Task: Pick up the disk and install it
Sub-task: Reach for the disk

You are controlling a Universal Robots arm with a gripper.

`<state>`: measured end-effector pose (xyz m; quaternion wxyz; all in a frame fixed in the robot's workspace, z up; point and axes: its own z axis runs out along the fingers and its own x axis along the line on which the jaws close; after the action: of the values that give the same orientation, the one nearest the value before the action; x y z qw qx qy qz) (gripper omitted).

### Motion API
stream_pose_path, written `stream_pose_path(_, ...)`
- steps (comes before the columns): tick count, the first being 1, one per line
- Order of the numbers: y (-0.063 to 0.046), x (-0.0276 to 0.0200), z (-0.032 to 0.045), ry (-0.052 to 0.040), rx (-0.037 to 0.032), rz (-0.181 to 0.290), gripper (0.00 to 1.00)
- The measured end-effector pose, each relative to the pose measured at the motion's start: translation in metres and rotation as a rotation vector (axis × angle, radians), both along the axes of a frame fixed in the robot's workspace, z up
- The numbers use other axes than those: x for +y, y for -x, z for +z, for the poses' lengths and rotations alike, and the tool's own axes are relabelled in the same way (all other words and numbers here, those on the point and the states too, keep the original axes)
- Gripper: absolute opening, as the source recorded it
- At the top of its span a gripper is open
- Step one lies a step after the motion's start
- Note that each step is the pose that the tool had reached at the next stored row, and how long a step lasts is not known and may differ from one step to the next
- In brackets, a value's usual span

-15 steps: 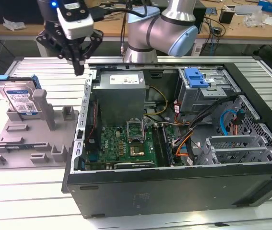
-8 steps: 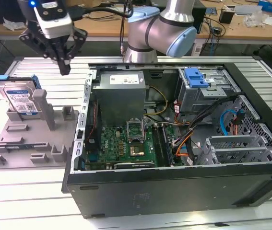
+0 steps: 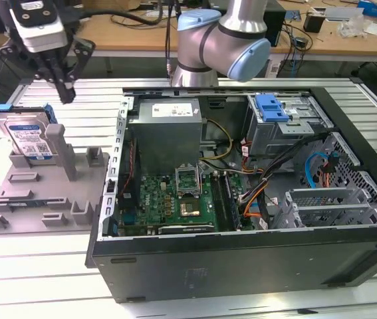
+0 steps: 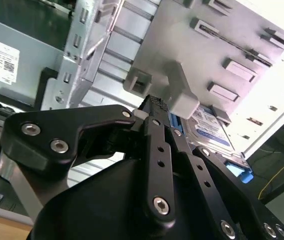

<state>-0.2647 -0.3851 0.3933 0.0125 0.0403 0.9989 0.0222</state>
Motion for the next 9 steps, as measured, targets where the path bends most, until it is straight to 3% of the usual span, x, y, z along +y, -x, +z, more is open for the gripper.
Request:
stream_pose_path(5, 0.017, 0.0018, 0.0000, -0.0001, 0.0006, 0.000, 0.11)
stream_pose_path(9, 0.036, 0.0084, -0.0001, 0.0000, 0.0017, 0.000, 0.11)
